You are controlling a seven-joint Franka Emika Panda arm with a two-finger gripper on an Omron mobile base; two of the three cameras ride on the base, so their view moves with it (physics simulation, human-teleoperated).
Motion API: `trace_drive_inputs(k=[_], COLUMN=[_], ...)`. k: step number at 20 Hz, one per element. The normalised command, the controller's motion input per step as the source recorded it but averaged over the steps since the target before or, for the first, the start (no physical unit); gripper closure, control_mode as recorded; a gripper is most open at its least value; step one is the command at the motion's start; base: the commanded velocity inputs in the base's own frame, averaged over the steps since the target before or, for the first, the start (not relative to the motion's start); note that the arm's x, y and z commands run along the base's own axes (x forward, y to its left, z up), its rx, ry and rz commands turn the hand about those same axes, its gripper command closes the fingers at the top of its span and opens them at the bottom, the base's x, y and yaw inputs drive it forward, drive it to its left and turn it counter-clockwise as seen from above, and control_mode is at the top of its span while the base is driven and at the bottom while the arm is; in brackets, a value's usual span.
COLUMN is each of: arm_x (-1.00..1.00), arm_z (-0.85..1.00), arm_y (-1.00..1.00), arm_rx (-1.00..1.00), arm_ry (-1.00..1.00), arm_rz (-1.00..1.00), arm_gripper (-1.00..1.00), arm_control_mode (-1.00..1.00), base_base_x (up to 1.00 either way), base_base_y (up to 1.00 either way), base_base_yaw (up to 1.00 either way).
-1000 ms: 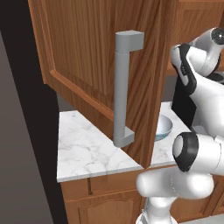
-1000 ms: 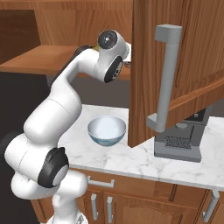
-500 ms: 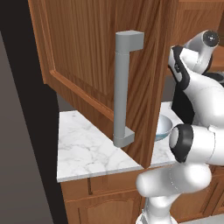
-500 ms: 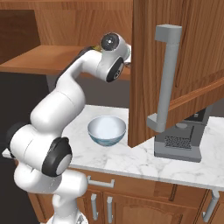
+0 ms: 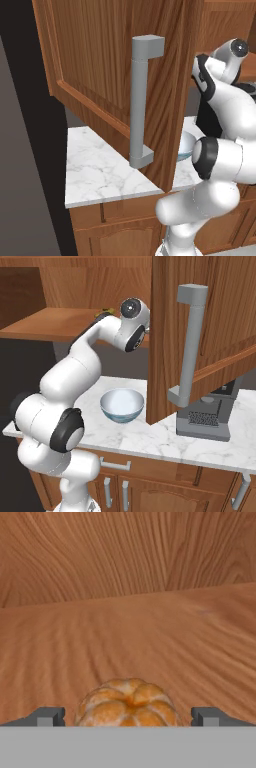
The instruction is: Open the cabinet. Pick the tangerine and tangerine from the cabinet and place them into the bowl. Then close the cabinet.
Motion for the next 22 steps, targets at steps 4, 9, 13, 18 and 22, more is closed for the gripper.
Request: trace_drive_inputs(k=[4, 9, 13, 18, 22], arm_x=[0.11, 0.00, -0.08, -0.49, -0.87], arm_z=[-0.09, 0.00, 0.00, 0.00, 0.11], arm_y=[0.00, 0.00, 0.00, 0.00, 0.00], arm_rx=[0.00, 0.00, 0.00, 0.00, 0.00], arm_ry=[0.00, 0.00, 0.00, -0.05, -0.14], arm_rz=[0.00, 0.00, 0.00, 0.00, 0.00], arm_gripper=[1.00, 1.00, 1.00, 1.00, 1.00], arm_control_mode=[-1.00, -1.00, -1.00, -1.00, -1.00], base_base_x=[0.00, 0.00, 0.00, 0.00, 0.00], base_base_y=[0.00, 0.00, 0.00, 0.00, 0.00], base_base_yaw=[0.00, 0.00, 0.00, 0.00, 0.00])
